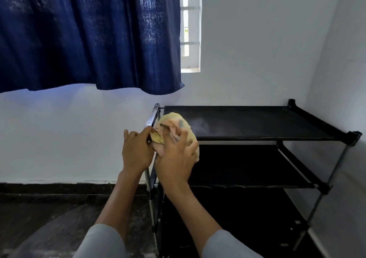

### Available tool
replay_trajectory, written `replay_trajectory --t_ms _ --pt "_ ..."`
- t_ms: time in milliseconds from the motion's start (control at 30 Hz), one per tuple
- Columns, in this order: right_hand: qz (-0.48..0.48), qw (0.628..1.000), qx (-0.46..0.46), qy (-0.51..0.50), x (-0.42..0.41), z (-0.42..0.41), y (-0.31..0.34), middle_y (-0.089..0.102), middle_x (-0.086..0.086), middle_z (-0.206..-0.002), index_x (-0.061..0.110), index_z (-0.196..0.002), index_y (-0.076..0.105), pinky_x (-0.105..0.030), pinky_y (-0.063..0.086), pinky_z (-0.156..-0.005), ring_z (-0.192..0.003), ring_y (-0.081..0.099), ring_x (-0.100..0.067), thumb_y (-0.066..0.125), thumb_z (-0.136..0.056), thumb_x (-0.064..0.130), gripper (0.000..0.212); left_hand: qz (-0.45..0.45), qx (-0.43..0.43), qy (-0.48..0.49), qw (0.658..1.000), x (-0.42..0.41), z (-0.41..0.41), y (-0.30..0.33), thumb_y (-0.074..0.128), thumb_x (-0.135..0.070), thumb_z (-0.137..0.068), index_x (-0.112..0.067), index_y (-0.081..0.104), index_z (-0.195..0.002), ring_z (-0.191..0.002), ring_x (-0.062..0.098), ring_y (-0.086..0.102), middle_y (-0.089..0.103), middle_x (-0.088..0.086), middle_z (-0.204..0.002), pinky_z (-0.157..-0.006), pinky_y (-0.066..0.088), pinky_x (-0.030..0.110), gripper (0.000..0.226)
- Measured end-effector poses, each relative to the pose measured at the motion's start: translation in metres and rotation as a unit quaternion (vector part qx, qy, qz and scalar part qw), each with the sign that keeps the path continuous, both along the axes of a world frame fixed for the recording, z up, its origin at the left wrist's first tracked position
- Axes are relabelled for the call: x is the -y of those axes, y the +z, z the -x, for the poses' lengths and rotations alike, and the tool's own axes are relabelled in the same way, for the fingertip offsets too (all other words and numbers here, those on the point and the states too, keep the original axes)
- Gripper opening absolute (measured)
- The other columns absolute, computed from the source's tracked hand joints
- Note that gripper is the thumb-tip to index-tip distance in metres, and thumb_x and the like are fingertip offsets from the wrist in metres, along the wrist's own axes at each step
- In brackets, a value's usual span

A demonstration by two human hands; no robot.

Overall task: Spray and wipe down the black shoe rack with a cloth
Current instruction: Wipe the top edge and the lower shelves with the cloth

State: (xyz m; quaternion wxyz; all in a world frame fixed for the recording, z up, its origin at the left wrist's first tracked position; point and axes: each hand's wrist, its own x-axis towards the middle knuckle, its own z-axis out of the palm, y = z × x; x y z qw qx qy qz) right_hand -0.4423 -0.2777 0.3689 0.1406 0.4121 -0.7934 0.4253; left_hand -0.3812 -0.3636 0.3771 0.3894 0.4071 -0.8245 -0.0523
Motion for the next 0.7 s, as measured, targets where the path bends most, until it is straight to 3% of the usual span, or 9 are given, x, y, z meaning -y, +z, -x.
replay_trajectory --t_ms 67,133,200,300,400,500,567,633,700 --pt "-0.022 0.999 -0.01 -0.026 0.002 0.007 0.002 0.022 -0.001 -0.138 0.044 -0.126 0.051 -0.058 0.042 -0.082 -0.116 0.037 -0.041 0.075 -0.065 0.031 0.066 0.008 0.027 0.021 0.999 -0.002 0.001 0.001 0.049 0.0 -0.084 -0.016 0.059 -0.096 -0.087 0.032 0.051 0.056 -0.002 -0.066 -0.112 0.016 0.051 0.023" --pt "-0.039 0.999 0.023 -0.022 0.001 0.022 0.003 0.006 0.001 -0.144 0.046 -0.131 0.045 -0.065 0.031 -0.097 -0.129 0.015 -0.039 0.07 -0.075 0.032 0.063 0.007 0.035 0.036 0.999 -0.003 0.001 0.003 0.053 -0.007 -0.088 -0.021 0.059 -0.094 -0.093 0.029 0.054 0.066 -0.002 -0.074 -0.112 0.014 0.05 0.017" --pt "-0.005 0.996 0.083 -0.032 -0.008 0.041 0.003 0.0 0.002 -0.145 0.045 -0.132 0.045 -0.056 0.035 -0.1 -0.129 0.013 -0.033 0.063 -0.082 0.03 0.056 0.001 0.034 0.04 0.999 -0.004 0.0 0.004 0.056 -0.012 -0.09 -0.025 0.06 -0.092 -0.096 0.026 0.054 0.067 -0.004 -0.076 -0.113 0.012 0.05 0.013" --pt "0.093 0.981 0.145 -0.094 -0.033 0.077 0.001 0.013 -0.001 -0.145 0.043 -0.127 0.054 -0.048 0.042 -0.092 -0.12 0.027 -0.032 0.061 -0.08 0.018 0.055 -0.005 0.03 0.043 0.999 -0.007 0.001 0.007 0.056 -0.011 -0.09 -0.024 0.06 -0.092 -0.098 0.026 0.053 0.065 -0.005 -0.075 -0.114 0.01 0.049 0.015" --pt "0.13 0.962 0.2 -0.133 -0.056 0.117 0.004 0.022 -0.005 -0.141 0.032 -0.124 0.06 -0.044 0.046 -0.086 -0.117 0.029 -0.033 0.059 -0.077 0.01 0.051 -0.021 0.014 0.041 0.999 -0.007 0.002 0.007 0.055 -0.01 -0.091 -0.022 0.061 -0.092 -0.099 0.024 0.05 0.062 -0.008 -0.071 -0.115 0.005 0.045 0.014" --pt "0.136 0.947 0.253 -0.147 -0.054 0.118 0.013 0.023 -0.007 -0.137 0.029 -0.126 0.059 -0.031 0.039 -0.081 -0.113 0.031 -0.033 0.057 -0.08 0.013 0.049 -0.03 -0.004 0.019 0.999 -0.003 0.004 0.005 0.057 -0.009 -0.091 -0.024 0.06 -0.087 -0.094 0.024 0.05 0.054 -0.015 -0.062 -0.113 0.015 0.048 0.016" --pt "0.106 0.964 0.213 -0.12 -0.038 0.084 0.012 0.022 -0.009 -0.14 0.04 -0.133 0.052 -0.026 0.03 -0.083 -0.11 0.033 -0.032 0.055 -0.08 0.013 0.059 -0.033 -0.017 0.012 0.999 -0.003 0.006 0.004 0.058 -0.006 -0.09 -0.025 0.059 -0.085 -0.088 0.023 0.047 0.051 -0.019 -0.059 -0.109 0.022 0.048 0.02" --pt "0.086 0.981 0.17 -0.028 -0.017 0.036 0.004 0.018 -0.005 -0.142 0.046 -0.138 0.042 -0.019 0.026 -0.078 -0.109 0.031 -0.028 0.052 -0.081 0.01 0.068 -0.029 -0.017 0.007 0.999 -0.002 0.006 0.003 0.055 -0.005 -0.089 -0.022 0.061 -0.085 -0.084 0.024 0.046 0.05 -0.016 -0.059 -0.106 0.025 0.049 0.019" --pt "0.088 0.981 0.159 0.065 0.001 -0.002 -0.002 0.019 -0.001 -0.14 0.043 -0.14 0.041 -0.023 0.04 -0.084 -0.106 0.028 -0.023 0.05 -0.086 0.012 0.063 -0.005 0.017 0.014 1.0 0.0 0.003 0.003 0.048 -0.008 -0.083 -0.017 0.061 -0.086 -0.081 0.033 0.051 0.054 -0.005 -0.06 -0.101 0.027 0.05 0.016"
